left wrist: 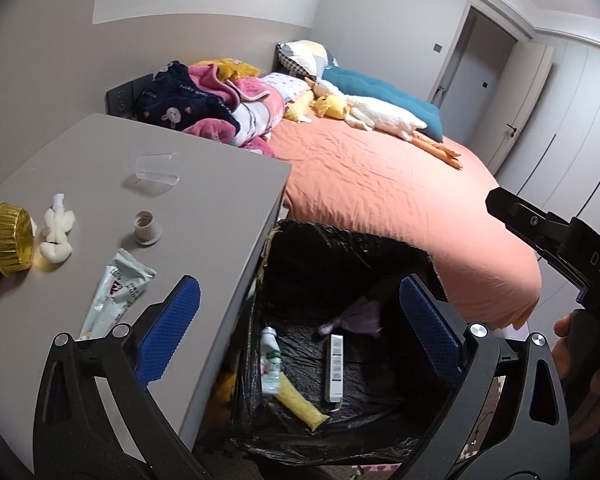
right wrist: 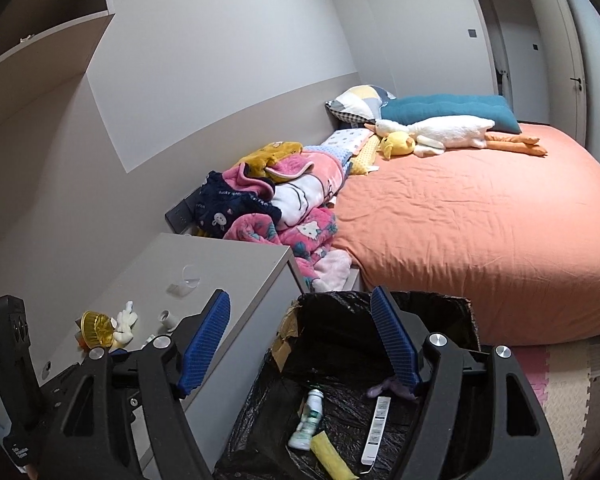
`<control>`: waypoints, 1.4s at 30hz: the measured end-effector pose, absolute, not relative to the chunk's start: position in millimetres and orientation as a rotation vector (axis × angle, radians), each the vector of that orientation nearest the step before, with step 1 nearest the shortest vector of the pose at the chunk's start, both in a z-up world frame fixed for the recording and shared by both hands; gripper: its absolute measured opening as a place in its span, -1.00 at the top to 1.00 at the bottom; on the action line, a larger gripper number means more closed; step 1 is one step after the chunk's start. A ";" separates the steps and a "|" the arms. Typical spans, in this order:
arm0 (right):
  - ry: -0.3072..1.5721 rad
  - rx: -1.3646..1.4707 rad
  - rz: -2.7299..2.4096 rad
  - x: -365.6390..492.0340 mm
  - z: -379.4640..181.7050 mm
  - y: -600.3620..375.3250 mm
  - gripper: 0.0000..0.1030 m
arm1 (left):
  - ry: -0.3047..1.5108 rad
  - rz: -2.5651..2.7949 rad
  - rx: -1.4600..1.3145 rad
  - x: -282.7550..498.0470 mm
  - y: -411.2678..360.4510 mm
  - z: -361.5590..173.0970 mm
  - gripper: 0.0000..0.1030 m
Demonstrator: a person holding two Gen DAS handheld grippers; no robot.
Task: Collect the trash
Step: 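Move the left tool to the silver tube and grasp it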
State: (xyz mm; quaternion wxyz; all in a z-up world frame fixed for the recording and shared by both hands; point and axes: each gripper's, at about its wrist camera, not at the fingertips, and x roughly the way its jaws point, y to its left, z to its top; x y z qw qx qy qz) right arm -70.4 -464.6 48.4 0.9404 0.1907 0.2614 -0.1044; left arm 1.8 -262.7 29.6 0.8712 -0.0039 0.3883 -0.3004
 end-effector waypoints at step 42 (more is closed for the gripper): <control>0.671 0.333 0.010 26.5 4.7 -367.5 -0.43 | 0.880 -0.354 0.015 50.9 -156.0 -25.4 -0.88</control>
